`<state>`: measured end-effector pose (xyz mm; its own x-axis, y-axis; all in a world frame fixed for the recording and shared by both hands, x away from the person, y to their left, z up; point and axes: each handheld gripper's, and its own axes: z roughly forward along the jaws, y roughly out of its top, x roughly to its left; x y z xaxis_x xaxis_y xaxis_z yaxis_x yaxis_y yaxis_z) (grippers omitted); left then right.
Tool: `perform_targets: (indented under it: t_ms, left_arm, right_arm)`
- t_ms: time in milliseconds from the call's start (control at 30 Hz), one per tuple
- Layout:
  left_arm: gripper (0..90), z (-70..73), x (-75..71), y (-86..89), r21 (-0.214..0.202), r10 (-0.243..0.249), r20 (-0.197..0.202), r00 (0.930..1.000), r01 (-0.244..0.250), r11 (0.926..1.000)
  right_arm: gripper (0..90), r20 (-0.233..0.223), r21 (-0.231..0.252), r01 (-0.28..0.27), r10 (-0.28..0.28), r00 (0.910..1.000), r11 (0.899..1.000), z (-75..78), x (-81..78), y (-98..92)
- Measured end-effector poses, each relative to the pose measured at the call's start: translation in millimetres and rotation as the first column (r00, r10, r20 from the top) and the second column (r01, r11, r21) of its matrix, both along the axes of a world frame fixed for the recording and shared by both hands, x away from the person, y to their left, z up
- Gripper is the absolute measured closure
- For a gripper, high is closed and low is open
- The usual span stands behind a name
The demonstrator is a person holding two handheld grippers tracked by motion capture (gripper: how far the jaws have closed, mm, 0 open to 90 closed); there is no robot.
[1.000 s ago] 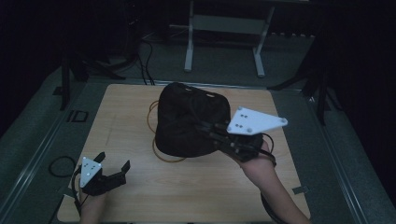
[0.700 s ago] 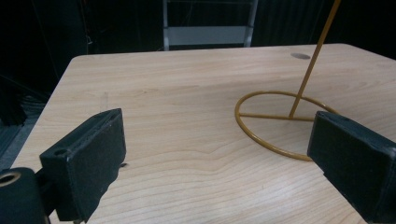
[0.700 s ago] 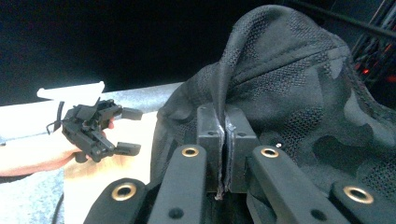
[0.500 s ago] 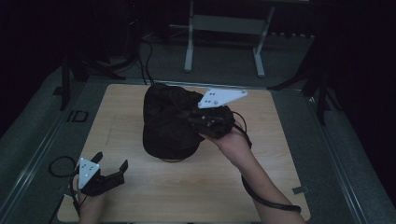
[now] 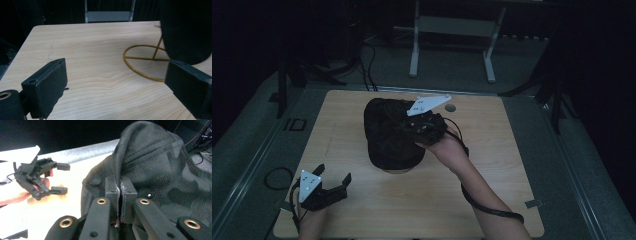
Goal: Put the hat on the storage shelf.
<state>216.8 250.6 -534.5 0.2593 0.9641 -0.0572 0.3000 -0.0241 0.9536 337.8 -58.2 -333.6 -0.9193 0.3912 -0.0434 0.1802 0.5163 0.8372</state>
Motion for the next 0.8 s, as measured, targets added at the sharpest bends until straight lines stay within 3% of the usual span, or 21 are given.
perform_targets:
  t_ms: [367, 567, 800]
  left_arm:
    - [5.2, -2.1, -0.5, -1.4, -0.006, -0.013, -0.004, 0.9999, 0.013, 0.9999]
    - [5.2, -2.9, -0.8, -0.1, -0.014, -0.013, -0.006, 0.9999, 0.013, 0.9998]
    - [5.2, -3.0, -1.1, -0.8, -0.015, -0.015, -0.002, 0.9999, 0.015, 0.9998]
  right_arm:
    - [84.1, -0.060, -0.004, 0.003, -0.003, 0.9982, 1.000, -17.2, 13.5, 3.7]
    - [82.8, -0.063, -0.007, -0.005, 0.005, 0.9980, 1.000, -20.6, 16.7, 3.8]
    - [69.9, -0.085, 0.037, 0.013, -0.010, 0.9963, 0.999, -20.4, 22.1, -2.2]
